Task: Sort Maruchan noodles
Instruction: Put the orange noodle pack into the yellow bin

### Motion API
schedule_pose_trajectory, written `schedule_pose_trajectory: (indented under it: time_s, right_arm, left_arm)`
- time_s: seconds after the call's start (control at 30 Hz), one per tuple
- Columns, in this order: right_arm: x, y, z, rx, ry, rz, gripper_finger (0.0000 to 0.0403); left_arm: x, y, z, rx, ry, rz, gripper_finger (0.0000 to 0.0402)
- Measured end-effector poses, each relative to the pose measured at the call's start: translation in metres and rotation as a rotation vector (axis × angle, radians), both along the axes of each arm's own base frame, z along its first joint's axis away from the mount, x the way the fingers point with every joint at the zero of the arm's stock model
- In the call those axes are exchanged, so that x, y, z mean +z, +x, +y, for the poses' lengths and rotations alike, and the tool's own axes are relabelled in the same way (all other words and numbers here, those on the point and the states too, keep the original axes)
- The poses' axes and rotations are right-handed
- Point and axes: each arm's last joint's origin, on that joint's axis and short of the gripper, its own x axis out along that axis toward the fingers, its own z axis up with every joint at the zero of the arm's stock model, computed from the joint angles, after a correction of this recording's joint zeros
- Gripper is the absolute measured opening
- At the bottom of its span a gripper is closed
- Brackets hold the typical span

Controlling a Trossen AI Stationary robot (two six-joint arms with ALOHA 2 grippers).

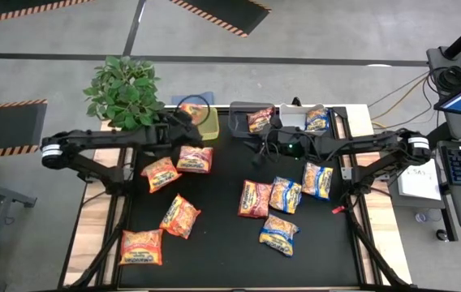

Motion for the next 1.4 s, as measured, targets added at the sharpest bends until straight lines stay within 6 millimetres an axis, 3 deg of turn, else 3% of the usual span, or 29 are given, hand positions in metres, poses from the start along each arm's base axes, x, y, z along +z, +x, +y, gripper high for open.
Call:
schedule_pose_trajectory:
  time_s: [0.27, 0.67, 0.93, 1.4]
  right_arm:
    - [-0.005, -0.002, 0.000, -0.001, 0.008, 0.050, 0.0156]
    - [-0.005, -0.002, 0.000, -0.001, 0.008, 0.052, 0.0153]
    - [-0.005, -0.002, 0.000, -0.002, 0.010, 0.052, 0.0153]
    - [-0.005, -0.002, 0.000, -0.002, 0.011, 0.057, 0.0153]
  left_arm:
    - [-0.005, -0.007, 0.026, 0.121, -0.024, 0.033, 0.0040]
    - [-0.023, -0.008, 0.045, 0.170, -0.125, 0.063, 0.0040]
    - [-0.041, -0.003, 0.052, 0.203, -0.155, 0.118, 0.0040]
    - [-0.054, -0.002, 0.061, 0.271, -0.209, 0.089, 0.0040]
